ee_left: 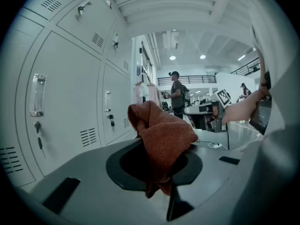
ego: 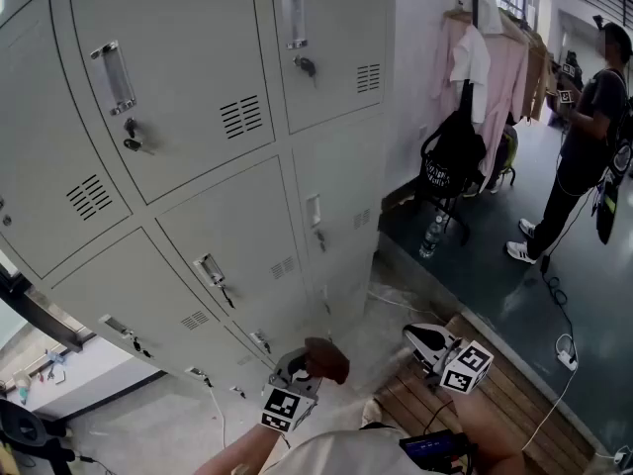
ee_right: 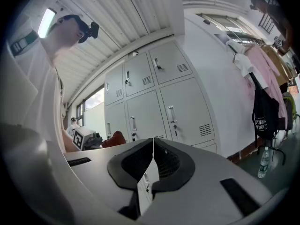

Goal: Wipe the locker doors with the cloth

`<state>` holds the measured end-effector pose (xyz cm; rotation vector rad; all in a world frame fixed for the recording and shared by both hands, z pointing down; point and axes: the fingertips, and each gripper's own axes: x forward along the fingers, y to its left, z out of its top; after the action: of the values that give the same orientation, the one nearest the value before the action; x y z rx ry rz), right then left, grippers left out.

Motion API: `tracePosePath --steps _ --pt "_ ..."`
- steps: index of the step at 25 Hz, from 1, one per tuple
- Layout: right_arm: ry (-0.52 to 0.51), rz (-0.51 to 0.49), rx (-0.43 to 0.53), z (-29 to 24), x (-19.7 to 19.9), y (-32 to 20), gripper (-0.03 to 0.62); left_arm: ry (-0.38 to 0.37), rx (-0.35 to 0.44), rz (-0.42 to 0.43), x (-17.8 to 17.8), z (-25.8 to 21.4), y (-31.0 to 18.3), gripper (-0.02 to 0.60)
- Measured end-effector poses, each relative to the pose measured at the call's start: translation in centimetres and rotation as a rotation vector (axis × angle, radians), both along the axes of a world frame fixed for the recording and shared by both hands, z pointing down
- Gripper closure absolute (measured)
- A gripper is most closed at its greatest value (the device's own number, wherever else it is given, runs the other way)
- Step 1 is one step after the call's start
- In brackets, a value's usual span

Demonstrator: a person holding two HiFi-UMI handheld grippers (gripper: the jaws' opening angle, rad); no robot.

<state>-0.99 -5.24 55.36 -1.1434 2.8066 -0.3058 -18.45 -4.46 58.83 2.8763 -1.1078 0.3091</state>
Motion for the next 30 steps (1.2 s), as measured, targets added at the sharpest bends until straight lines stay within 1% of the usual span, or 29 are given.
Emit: tracePosePath --steps 4,7,10,13,18,21,27,30 --pt "0.010 -0.053 0.012 -0.8 2.6 -3.4 0.576 0.006 -0.001 -0.030 3.5 -0.7 -3.5 0.512" --pt "0.007 -0.088 0.033 -1.9 4.8 -6.1 0.576 -0.004 0.013 -0.092 5.5 -2.1 -6.2 0.512" --pt "-0.013 -0.119 0.051 -3.0 6.4 -8.5 0.576 -0.018 0.036 -0.167 6.3 -3.8 -8.6 0.512" --pt "-0.021 -0.147 0.066 -3.5 7.4 -10.8 0.576 -0.017 0.077 -0.223 6.5 -5.6 -10.7 0.512" --pt "-0.022 -0.204 0.100 -4.7 7.3 -14.3 0.576 -0.028 0.107 -0.288 6.2 -7.6 -13.4 0.512" --pt "-0.013 -0.231 0.118 -5.2 6.9 -16.3 0.576 -0.021 0.145 -0.318 5.9 -9.1 -15.1 0.512" --pt "0.008 -0.298 0.158 -7.1 5.6 -19.5 0.576 -0.045 0.203 -0.422 4.1 -12.0 -18.7 0.512" --pt "0.022 -0.346 0.196 -8.8 4.0 -20.7 0.576 -0.070 0.269 -0.441 3.8 -14.8 -20.3 0.512"
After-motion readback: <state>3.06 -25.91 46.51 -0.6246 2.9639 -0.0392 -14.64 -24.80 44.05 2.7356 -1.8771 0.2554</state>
